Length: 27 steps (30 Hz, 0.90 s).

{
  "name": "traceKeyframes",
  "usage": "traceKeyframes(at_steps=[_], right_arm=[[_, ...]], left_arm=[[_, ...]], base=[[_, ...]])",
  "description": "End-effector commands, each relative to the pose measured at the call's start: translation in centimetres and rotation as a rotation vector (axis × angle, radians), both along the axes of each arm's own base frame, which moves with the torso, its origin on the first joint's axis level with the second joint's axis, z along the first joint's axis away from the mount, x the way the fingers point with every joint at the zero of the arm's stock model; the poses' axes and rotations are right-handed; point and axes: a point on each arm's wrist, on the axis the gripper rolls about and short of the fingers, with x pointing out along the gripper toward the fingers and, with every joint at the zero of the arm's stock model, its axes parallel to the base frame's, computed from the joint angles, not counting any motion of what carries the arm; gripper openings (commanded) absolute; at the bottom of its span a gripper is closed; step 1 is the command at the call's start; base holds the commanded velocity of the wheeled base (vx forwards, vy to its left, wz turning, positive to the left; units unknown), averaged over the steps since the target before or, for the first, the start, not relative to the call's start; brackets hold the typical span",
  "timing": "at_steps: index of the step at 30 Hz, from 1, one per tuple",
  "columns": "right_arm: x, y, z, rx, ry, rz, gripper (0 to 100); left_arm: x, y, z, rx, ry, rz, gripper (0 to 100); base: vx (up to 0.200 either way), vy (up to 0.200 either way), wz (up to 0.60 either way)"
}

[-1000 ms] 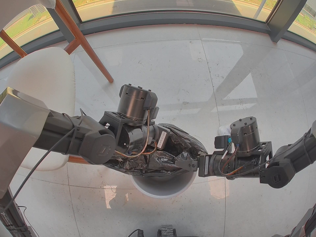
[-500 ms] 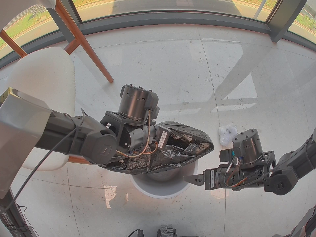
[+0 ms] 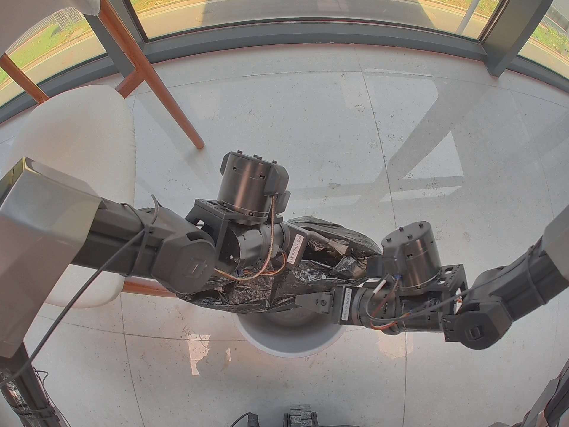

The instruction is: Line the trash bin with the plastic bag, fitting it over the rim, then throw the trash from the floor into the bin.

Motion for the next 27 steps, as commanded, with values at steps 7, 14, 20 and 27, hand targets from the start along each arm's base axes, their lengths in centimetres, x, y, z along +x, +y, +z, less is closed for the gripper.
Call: traceKeyframes(at_steps=[7, 14, 20, 27], right_arm=[[2.4, 3.6, -3.1, -0.039, 0.013, -0.044, 100], [3.2, 4.4, -4.4, -0.056, 0.016, -0.057, 100], [5.1, 5.5, -5.4, -0.057, -0.006, -0.100, 100], [7.2, 6.3, -5.6, -0.031, -0.036, -0.171, 100]], left_arm=[[0.0, -0.1, -0.1, 0.000, 0.001, 0.000, 0], [0.0, -0.1, -0.1, 0.000, 0.001, 0.000, 0], [0.0, -0.1, -0.1, 0.000, 0.001, 0.000, 0], [0.0, -0.1, -0.1, 0.000, 0.001, 0.000, 0]], base=[[0.000, 0.000, 0.00], [0.000, 0.000, 0.00], [0.000, 0.000, 0.00], [0.000, 0.000, 0.00]])
